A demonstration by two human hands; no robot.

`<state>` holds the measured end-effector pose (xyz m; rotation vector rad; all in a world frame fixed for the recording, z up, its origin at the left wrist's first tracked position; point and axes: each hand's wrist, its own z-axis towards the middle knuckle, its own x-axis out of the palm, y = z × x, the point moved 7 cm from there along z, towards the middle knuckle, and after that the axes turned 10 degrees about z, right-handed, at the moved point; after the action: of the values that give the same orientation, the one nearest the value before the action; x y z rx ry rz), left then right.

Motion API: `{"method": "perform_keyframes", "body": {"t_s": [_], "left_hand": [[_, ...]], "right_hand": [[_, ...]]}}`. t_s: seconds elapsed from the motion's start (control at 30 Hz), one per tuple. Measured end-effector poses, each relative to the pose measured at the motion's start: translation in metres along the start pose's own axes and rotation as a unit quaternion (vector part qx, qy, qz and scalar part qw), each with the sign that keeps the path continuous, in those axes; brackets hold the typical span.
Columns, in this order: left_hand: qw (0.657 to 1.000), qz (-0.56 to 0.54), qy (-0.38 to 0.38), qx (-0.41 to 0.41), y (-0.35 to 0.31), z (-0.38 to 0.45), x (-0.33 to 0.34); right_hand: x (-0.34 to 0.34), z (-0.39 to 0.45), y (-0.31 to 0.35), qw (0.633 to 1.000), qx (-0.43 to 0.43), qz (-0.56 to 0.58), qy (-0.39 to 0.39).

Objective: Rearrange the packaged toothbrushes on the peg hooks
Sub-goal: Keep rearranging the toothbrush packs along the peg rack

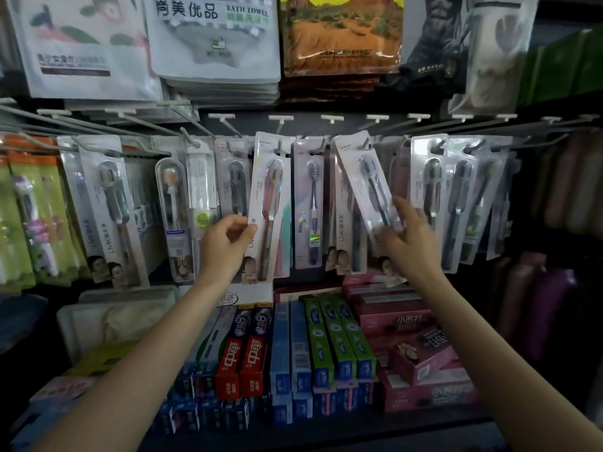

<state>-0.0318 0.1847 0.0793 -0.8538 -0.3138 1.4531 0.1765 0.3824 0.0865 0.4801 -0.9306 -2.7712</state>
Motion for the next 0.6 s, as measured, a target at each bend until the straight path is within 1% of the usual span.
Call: {"method": "perform_keyframes", "body": {"t_s": [0.07,0.13,0.17,0.23,0.27,0.33,0.37,0.4,0.43,0.47,0.53,0.6], "left_hand": [[1.000,0.009,-0.014,0.008,-0.001,0.000,-0.003],[1.000,0.016,-0.012,0.019,-0.002,0.000,-0.003],[1.000,0.018,-0.009,0.024,-0.002,-0.001,-0.002],[0.999,0.019,-0.003,0.034,-0.003,-0.002,-0.001],[0.999,0.016,0.004,0.040,-0.003,-0.002,0.000],[0.998,0.016,0.034,0.047,-0.005,-0.004,0.006],[0.997,0.020,0.054,0.043,-0.005,-0.004,0.011],[0.996,0.029,0.071,0.036,-0.005,-0.005,0.015],[0.996,0.040,0.081,0.028,-0.005,-0.006,0.019],[0.995,0.050,0.084,0.023,-0.005,-0.006,0.022],[0.995,0.054,0.076,0.024,-0.006,-0.006,0.023],[0.996,0.054,0.066,0.029,-0.007,-0.005,0.023]], "right_hand": [[0.013,-0.005,-0.001,1.000,0.020,-0.009,0.015],[0.019,-0.011,-0.001,0.999,0.037,-0.011,-0.002],[0.019,-0.015,0.005,0.999,0.019,-0.017,-0.026],[0.022,-0.023,0.025,0.996,-0.054,-0.023,-0.070],[0.030,-0.025,0.036,0.994,-0.086,-0.015,-0.061],[0.062,-0.027,0.053,0.990,-0.133,-0.018,0.036],[0.080,-0.027,0.056,0.987,-0.137,-0.029,0.084],[0.093,-0.025,0.052,0.986,-0.123,-0.037,0.107],[0.100,-0.021,0.047,0.990,-0.093,-0.038,0.100],[0.103,-0.016,0.040,0.995,-0.061,-0.037,0.075],[0.109,-0.010,0.024,0.998,0.006,-0.040,0.042],[0.116,-0.005,0.010,0.996,0.070,-0.030,0.047]]}}
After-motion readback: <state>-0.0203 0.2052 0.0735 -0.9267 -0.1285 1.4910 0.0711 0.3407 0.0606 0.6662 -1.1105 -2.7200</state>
